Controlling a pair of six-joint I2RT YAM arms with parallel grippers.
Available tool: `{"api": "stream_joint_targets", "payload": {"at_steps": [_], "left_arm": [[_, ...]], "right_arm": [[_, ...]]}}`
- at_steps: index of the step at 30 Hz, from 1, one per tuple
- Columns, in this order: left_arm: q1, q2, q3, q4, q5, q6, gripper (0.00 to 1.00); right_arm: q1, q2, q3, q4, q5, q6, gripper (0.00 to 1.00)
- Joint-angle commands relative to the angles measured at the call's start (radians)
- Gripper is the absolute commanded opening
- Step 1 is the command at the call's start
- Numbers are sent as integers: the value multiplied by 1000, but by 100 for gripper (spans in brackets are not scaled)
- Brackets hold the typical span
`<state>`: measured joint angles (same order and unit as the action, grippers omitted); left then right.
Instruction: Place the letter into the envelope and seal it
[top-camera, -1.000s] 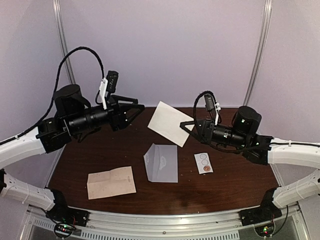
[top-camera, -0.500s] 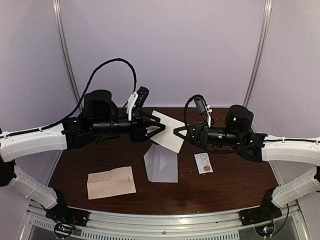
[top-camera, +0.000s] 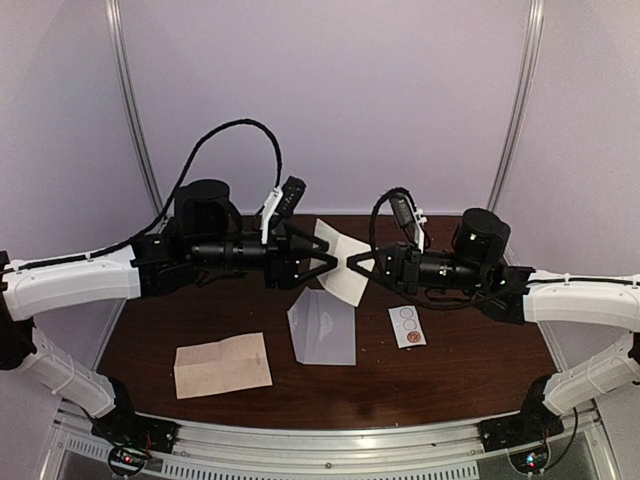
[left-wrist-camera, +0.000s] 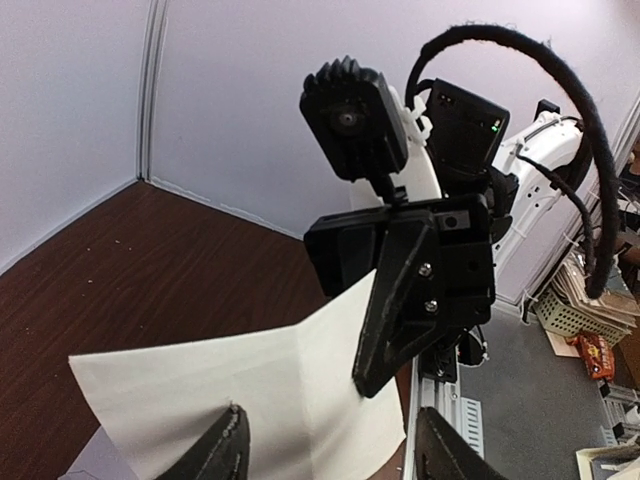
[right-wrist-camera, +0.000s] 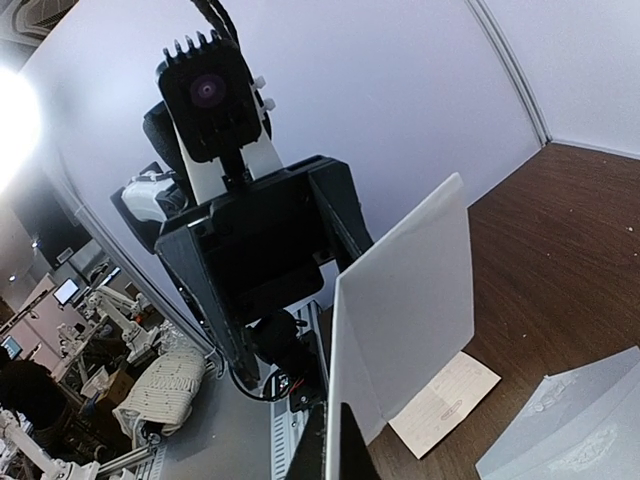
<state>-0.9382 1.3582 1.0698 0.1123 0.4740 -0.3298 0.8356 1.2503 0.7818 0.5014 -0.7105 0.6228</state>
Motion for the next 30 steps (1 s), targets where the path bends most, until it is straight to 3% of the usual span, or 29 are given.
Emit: {"api": "stream_joint_targets", "payload": {"at_steps": [1, 14, 22, 30], "left_arm": [[-5, 22, 27, 53, 28, -8, 60], [-5, 24, 22, 52, -4, 16, 68], [-5, 29, 26, 49, 75, 25, 38], [-4, 29, 31, 18, 99, 41, 19]], "right_arm": [[10, 7, 20, 48, -42, -20, 0], [23, 46, 62, -43, -102, -72, 0], [24, 49, 69, -82, -57, -88, 0], [23, 52, 80, -118, -27, -100, 0]]}}
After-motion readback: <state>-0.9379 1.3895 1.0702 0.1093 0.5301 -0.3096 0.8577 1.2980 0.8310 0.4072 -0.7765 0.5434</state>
